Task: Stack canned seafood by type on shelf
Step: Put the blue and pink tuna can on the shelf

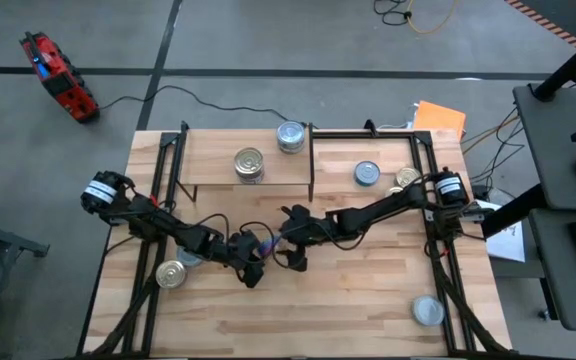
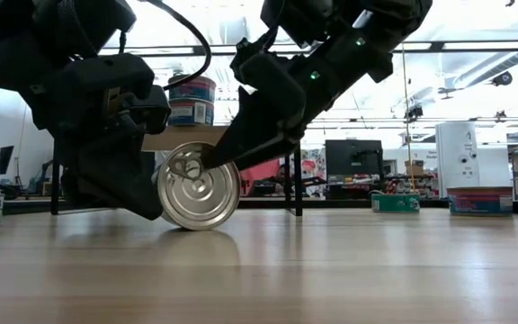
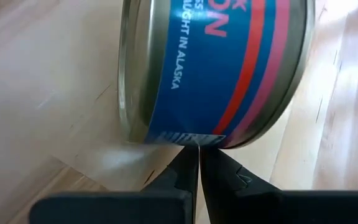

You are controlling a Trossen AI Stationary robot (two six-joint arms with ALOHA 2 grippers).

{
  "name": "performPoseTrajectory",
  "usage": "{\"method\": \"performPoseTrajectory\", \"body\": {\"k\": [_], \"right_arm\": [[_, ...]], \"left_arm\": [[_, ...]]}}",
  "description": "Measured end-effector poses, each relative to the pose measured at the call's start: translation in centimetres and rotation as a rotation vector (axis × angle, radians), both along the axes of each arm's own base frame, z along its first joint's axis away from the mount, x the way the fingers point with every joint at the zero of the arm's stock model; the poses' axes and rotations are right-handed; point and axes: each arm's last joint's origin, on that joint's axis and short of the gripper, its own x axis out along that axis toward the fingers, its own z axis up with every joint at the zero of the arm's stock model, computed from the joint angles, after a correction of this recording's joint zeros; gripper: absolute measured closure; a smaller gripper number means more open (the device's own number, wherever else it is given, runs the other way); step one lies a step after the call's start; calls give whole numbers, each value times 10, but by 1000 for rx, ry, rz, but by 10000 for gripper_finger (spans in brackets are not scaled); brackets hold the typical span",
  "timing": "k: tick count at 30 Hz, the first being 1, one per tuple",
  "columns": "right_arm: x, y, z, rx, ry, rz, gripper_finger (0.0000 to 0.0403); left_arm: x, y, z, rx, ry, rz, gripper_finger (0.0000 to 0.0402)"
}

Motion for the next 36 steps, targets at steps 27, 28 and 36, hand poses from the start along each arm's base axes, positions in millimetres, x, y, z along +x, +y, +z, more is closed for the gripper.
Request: {"method": "performPoseTrajectory", "body": {"k": [27, 28, 36], "right_arm": [[7, -9, 4, -59, 22, 176, 64], [8, -9, 2, -52, 26, 181, 65], [7, -7, -9, 40, 76, 210, 87]], "left_arm": [[2, 18, 21, 67, 16, 70, 401], [2, 18, 21, 67, 16, 72, 401], [3, 22, 22, 78, 21, 93, 401]]}}
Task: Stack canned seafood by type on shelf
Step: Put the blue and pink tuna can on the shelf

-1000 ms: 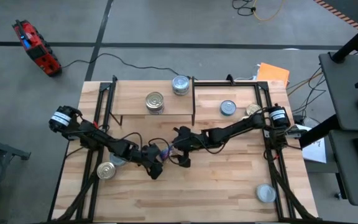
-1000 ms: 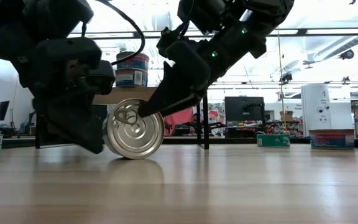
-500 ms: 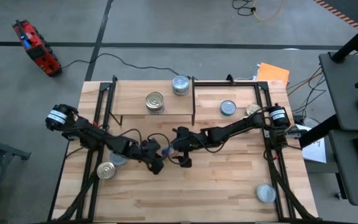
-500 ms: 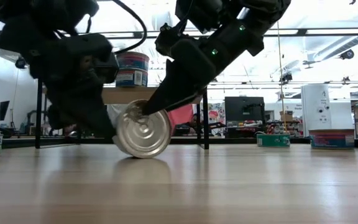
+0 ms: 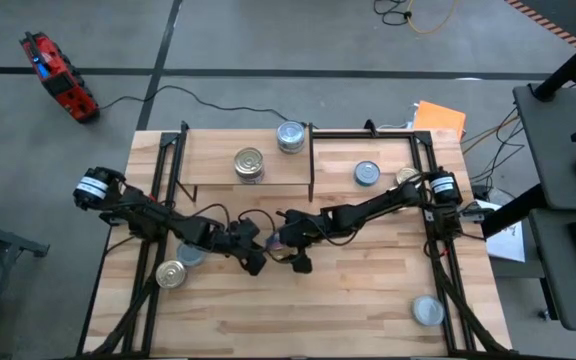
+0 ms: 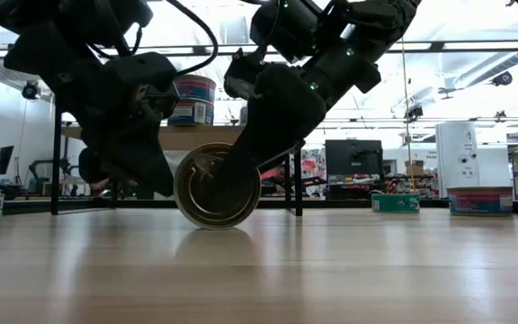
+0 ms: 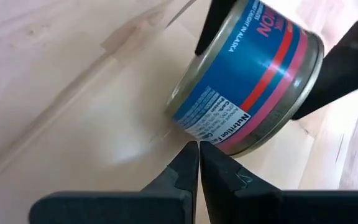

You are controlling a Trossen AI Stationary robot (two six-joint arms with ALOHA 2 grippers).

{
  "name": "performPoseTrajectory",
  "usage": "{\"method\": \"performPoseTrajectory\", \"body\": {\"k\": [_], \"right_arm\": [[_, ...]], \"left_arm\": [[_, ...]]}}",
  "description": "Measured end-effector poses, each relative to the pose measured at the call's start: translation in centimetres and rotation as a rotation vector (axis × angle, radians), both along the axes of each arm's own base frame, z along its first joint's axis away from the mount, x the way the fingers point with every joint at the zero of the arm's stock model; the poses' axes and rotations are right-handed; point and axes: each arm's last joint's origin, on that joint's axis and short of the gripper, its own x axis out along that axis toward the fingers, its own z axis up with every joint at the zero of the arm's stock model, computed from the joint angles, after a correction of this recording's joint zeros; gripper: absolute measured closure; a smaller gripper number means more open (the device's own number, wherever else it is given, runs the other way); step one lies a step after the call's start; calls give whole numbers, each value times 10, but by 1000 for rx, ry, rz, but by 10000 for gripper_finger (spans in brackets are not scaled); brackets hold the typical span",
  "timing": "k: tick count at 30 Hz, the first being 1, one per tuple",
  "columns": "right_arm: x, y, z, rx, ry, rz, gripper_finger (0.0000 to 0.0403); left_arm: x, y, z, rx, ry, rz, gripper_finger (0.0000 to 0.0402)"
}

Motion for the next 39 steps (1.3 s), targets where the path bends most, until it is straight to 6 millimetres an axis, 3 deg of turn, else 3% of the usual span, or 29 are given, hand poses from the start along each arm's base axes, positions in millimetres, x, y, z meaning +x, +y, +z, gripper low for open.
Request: {"method": "performPoseTrajectory", "body": {"k": [7, 14, 20, 27, 33, 39], "right_arm": [[-1, 0, 4, 19, 4, -18, 131], [-6, -1, 3, 62, 74, -65, 227], [-11, 0, 14, 129, 101, -97, 226], [-28, -3, 56, 117, 59, -140, 226], [-43, -12, 99, 85, -57, -228, 226], [-51, -23, 133, 194, -211, -315, 226]], "left_arm": [[4, -2, 5, -11, -11, -10, 401], [13, -5, 19, 7, 24, -89, 401], [24, -9, 47, 83, 59, -181, 401], [36, -11, 99, 149, -75, -397, 401], [14, 9, 137, 219, -143, -407, 401], [-18, 26, 188, 251, -391, -367, 401]]}}
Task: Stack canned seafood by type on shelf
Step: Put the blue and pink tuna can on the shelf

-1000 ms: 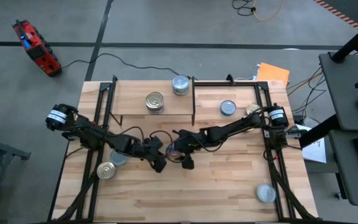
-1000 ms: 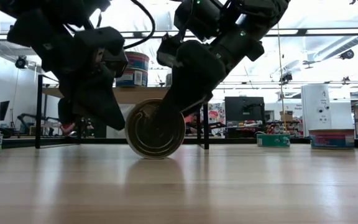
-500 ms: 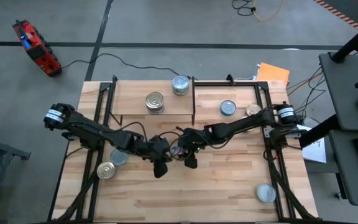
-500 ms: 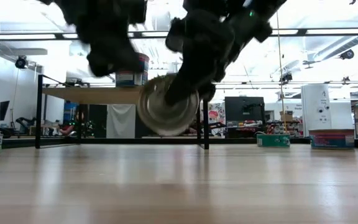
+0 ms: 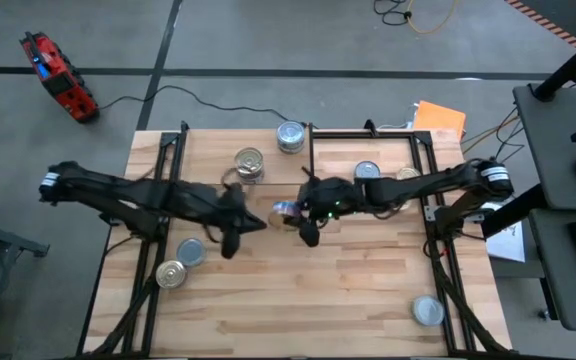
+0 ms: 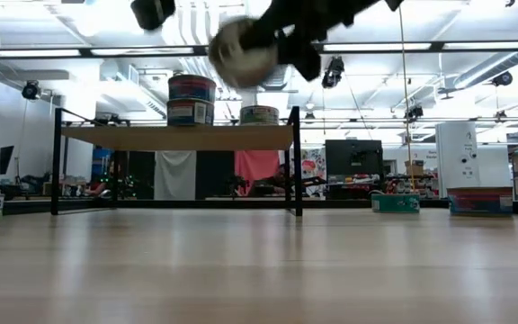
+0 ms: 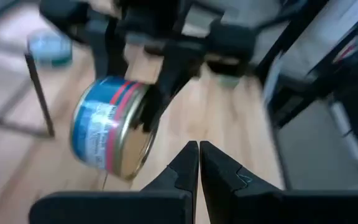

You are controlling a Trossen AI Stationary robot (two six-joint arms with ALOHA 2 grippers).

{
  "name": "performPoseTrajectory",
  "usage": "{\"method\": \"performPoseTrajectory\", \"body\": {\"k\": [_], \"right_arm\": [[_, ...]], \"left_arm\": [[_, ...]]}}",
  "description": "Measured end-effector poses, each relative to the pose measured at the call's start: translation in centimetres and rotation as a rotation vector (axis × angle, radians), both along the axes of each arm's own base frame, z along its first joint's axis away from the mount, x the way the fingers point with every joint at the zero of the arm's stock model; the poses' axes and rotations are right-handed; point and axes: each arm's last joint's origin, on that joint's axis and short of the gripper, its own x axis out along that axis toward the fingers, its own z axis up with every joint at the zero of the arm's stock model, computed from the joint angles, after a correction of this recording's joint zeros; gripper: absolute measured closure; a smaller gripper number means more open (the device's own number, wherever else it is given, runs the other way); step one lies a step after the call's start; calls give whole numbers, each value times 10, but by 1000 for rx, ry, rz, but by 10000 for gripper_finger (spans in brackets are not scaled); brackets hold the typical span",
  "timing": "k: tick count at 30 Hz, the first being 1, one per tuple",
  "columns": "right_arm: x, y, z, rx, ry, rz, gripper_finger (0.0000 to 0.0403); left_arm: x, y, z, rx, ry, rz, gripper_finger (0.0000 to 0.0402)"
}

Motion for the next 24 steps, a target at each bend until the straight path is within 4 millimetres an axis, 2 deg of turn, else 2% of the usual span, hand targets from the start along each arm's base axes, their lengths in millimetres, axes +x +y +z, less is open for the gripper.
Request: {"method": "performPoseTrajectory", "body": {"k": [5, 8, 11, 15, 24], "right_arm": [[2, 1, 25, 71, -206, -17, 226], [3, 2, 32, 79, -278, -13, 226], [3, 1, 37, 81, -319, -16, 226], [3, 1, 43, 38, -343, 0, 226], [3, 5, 51, -57, -356, 43, 226]], "left_arm": [[-23, 6, 32, -35, -204, 77, 401], [-33, 11, 40, -107, -243, 185, 398], [-37, 12, 43, -118, -257, 187, 378], [-34, 10, 41, -106, -244, 151, 323], [-18, 7, 28, -55, -186, 149, 163]]}}
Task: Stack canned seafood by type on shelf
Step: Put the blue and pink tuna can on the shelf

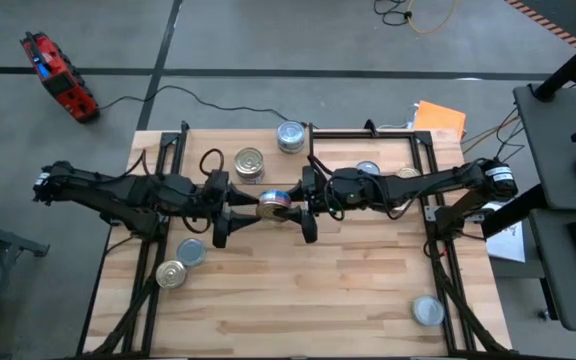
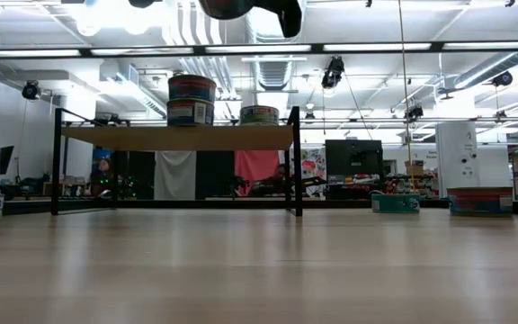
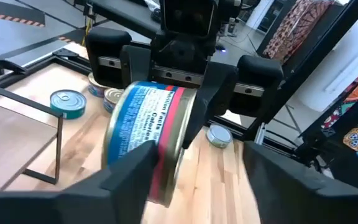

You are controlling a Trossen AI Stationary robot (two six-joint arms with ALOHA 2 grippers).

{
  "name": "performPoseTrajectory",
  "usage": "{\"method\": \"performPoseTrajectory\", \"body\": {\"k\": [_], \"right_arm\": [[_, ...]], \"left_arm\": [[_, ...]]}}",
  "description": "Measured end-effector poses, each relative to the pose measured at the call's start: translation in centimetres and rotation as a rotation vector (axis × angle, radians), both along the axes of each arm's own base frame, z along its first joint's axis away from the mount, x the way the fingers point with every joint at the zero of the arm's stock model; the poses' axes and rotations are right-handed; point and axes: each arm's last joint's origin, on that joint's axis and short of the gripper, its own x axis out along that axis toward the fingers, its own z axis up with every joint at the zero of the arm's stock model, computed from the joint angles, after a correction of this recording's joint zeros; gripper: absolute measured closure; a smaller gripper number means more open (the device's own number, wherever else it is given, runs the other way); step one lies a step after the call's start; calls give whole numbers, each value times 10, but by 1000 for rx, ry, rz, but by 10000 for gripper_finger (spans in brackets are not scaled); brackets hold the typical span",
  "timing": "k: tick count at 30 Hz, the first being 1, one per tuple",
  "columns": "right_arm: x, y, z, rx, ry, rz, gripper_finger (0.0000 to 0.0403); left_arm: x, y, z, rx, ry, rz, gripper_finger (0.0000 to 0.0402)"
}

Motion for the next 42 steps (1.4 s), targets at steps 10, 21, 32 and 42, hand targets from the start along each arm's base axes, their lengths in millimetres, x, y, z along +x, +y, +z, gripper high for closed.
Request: {"method": "performPoseTrajectory", "body": {"k": [10, 21, 32, 42], "right_arm": [[0, 1, 5, -10, -28, 16, 226], [2, 1, 15, -60, -60, 23, 226], [11, 2, 15, -85, -59, 47, 226], [11, 2, 14, -35, -45, 43, 226]], "left_arm": [[-3, 5, -1, 109, 23, 117, 122], [-3, 5, -2, 116, 33, 99, 122], [-3, 3, 0, 92, 5, 56, 179], [-3, 3, 0, 79, 8, 66, 228]]}}
